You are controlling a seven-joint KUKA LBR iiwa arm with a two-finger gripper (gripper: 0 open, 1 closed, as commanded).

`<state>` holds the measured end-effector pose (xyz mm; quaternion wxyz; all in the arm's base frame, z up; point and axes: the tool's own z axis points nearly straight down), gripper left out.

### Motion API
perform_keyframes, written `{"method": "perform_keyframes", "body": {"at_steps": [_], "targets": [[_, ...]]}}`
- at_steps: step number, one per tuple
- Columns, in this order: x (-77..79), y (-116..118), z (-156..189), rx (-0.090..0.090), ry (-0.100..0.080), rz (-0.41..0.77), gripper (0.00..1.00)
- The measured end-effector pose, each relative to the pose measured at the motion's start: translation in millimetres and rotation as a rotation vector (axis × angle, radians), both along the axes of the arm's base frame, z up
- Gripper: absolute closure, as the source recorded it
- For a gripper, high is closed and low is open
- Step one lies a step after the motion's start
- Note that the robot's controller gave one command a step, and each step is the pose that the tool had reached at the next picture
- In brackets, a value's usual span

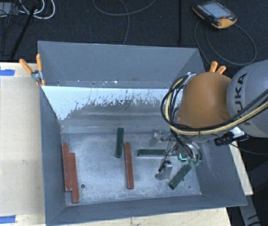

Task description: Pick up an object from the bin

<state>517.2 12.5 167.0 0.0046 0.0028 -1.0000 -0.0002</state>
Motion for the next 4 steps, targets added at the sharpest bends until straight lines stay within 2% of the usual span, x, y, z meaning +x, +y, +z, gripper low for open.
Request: {"method": "perform_keyframes", "body": {"at_steps": [1,2,3,4], "targets": [[1.8,0,4,0.0,-0.008,0.0,0.0],[33.7,-38,-65,0.0,-0.014,-0.014,0.0],[35.9,-44,-98,0.001,-0.006,0.07,0.0],[39.3,-38,-97,0.0,-0.009,-0.07,0.0]]}}
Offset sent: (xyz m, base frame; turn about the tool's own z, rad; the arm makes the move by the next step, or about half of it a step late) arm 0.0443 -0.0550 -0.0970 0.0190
